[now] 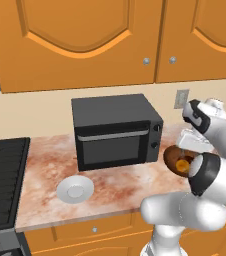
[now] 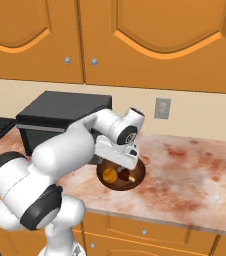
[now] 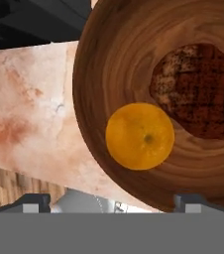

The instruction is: Remove the orange from the bowl and place it on the small plate. Then place the bowl with only the steak in the microwave, close the door, and press the start button to microwave the steak.

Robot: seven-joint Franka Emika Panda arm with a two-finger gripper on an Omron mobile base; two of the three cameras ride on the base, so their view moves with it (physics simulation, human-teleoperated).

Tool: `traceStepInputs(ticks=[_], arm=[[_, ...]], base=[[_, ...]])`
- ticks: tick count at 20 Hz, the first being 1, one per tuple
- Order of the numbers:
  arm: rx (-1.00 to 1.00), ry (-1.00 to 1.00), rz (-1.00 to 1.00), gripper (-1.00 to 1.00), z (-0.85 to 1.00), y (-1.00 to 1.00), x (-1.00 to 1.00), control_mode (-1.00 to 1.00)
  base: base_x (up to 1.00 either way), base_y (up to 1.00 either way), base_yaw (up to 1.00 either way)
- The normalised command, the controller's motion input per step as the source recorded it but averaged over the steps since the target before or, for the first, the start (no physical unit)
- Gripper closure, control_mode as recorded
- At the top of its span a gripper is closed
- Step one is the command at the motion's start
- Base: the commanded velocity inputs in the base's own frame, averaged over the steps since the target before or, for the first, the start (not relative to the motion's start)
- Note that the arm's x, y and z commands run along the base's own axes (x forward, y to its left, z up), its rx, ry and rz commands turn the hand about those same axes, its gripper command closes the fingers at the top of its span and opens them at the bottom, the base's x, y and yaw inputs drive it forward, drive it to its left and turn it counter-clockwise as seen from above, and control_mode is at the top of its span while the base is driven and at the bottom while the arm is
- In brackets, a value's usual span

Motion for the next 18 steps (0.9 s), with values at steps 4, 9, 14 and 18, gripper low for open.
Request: traceStepInputs(ticks=[4, 9, 14, 18], arm=[[0.0, 0.03, 0.06, -1.0, -0.52, -0.04, 0.01, -1.0], [0.0, 0.0, 0.0, -1.0, -0.32, -0.02, 0.14, -1.0], [0.0, 0.01, 0.01, -1.0, -0.27, 0.0, 0.24, -1.0], [0.0, 0.0, 0.01, -1.0, -0.19, 0.0, 0.04, -1.0]], base=[[0.0, 0.0, 0.0], [0.0, 0.0, 0.0], [0.0, 0.0, 0.0], [0.0, 0.0, 0.0]])
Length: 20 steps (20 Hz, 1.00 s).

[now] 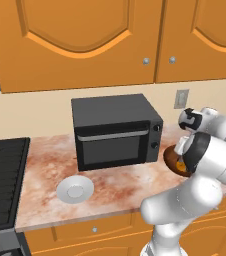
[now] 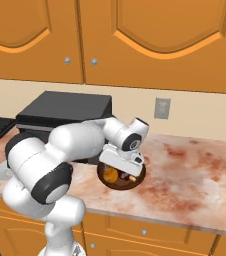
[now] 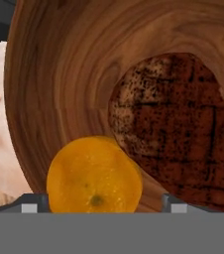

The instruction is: Remove the orange from the bowl and place it on the small plate. Then place the bowl with only the steak in the microwave, close the door, and press the start button to microwave the steak.

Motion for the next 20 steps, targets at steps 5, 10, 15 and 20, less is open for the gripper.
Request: traceStepInputs(ticks=[5, 10, 15, 20], arm=[[0.0, -0.03, 0.0, -1.0, -0.06, 0.12, -0.1, -1.0], [0.0, -0.04, 0.0, -1.0, 0.0, 0.21, -0.01, -1.0], [0.0, -0.03, 0.0, -1.0, -0.06, 0.05, 0.0, -1.0], [0.0, 0.0, 0.0, -1.0, 0.05, 0.22, -0.01, -1.0]], base=[[0.0, 0.0, 0.0], [0.0, 0.0, 0.0], [0.0, 0.0, 0.0], [0.0, 0.0, 0.0]])
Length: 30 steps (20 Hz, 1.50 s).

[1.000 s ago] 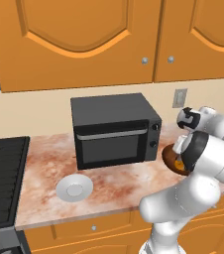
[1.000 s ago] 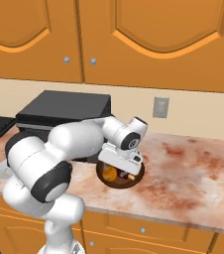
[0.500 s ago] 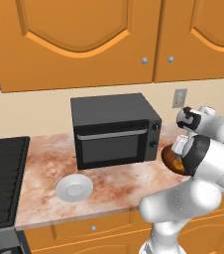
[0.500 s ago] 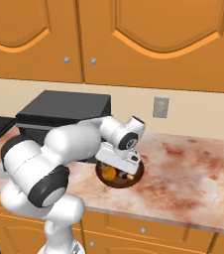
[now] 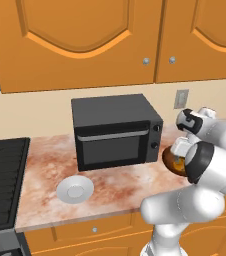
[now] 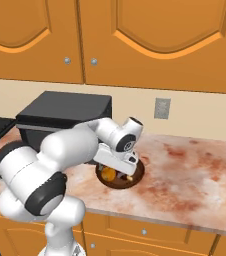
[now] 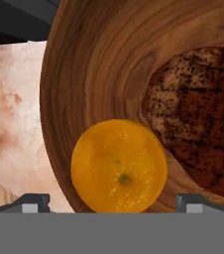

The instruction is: Remove the orange from the bowl and place it on the small plate. Then place the bowl with only the steak in the microwave, close the door, and press the start button to microwave the steak.

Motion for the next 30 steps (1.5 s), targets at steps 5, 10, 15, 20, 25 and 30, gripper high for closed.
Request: traceStepInputs(ticks=[5, 10, 15, 20, 25, 30], arm=[[0.0, 0.07, 0.0, -1.0, 0.13, 0.01, -0.04, -1.0], [0.0, 0.09, -0.02, -1.0, -0.12, 0.03, 0.0, -1.0], [0.01, 0.03, 0.0, -1.0, -0.13, -0.03, 0.0, -1.0], [0.01, 0.0, 0.0, -1.0, -0.19, -0.06, 0.05, -1.0], [0.0, 0.0, 0.0, 1.0, -0.23, 0.07, 0.01, -1.0], [0.0, 0.0, 0.0, 1.0, 0.03, 0.03, -0.12, -1.0]], base=[[0.0, 0.0, 0.0], [0.0, 0.0, 0.0], [0.0, 0.0, 0.0], [0.0, 0.0, 0.0], [0.0, 0.0, 0.0], [0.0, 0.0, 0.0]])
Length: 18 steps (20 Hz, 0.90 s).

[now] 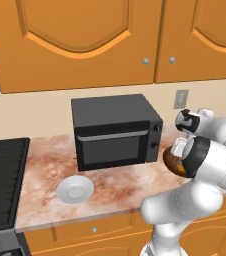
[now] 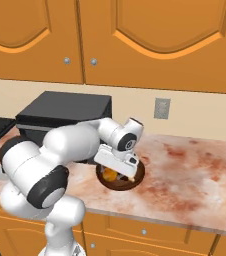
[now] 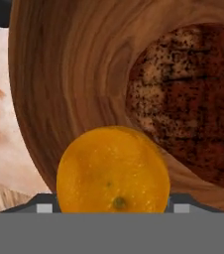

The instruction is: Remove the orange from the bowl and place it on the small plate. Then place the bowl with only the steak in the microwave, close the door, and press the start button to microwave the steak.

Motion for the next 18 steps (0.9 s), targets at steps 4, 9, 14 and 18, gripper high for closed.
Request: traceStepInputs(ticks=[4, 9, 14, 18], arm=[[0.0, -0.08, 0.0, 1.0, 0.57, 0.0, -0.45, -1.0], [0.0, -0.2, 0.0, 1.0, 1.0, 0.18, -0.39, -1.0], [-0.07, -0.12, 0.0, 1.0, 0.85, 0.98, -0.2, -1.0], [-0.2, -0.1, 0.0, 1.0, 0.15, 1.0, -0.18, -1.0]], base=[[0.0, 0.0, 0.0], [0.0, 0.0, 0.0], [0.0, 0.0, 0.0], [0.0, 0.0, 0.0]])
